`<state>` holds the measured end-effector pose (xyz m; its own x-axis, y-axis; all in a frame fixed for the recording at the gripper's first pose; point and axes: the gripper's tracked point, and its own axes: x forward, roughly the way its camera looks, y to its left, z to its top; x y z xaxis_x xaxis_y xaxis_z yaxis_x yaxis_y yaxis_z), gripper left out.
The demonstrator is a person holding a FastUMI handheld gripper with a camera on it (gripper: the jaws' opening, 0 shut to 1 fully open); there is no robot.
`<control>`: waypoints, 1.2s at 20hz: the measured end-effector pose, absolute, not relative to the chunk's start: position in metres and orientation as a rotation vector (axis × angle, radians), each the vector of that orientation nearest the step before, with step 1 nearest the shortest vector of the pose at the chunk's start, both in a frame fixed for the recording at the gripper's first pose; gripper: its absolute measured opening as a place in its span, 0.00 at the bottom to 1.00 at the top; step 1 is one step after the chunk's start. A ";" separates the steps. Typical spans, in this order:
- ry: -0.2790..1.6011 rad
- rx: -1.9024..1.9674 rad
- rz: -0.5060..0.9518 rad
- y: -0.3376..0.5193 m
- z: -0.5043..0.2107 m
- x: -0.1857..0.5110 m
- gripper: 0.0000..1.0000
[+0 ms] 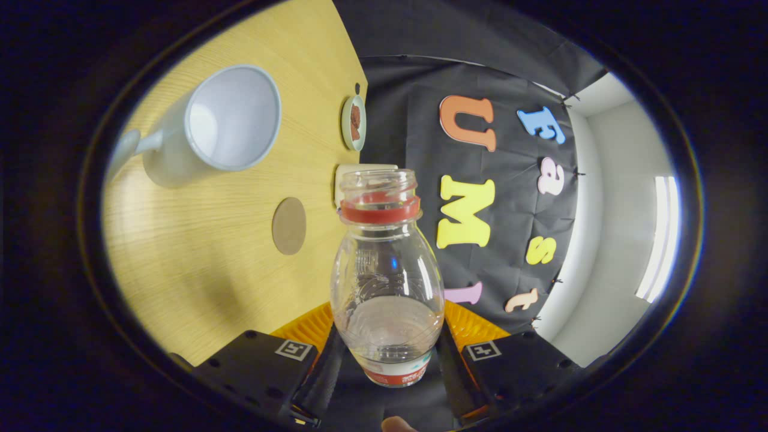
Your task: Take the bottle from table, then pour the juice into the cup, finally place the bottle on the coaster
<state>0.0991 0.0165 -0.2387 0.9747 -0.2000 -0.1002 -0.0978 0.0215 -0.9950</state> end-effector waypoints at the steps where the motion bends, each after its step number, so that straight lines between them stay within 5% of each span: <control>1: 0.221 -1.568 -0.088 0.019 -0.234 0.099 0.78; 24: 0.165 -1.659 -0.107 0.037 -0.198 0.096 0.78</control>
<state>0.0958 0.0373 -0.1976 0.9848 -0.1713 -0.0282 -0.0439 -0.0886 -0.9951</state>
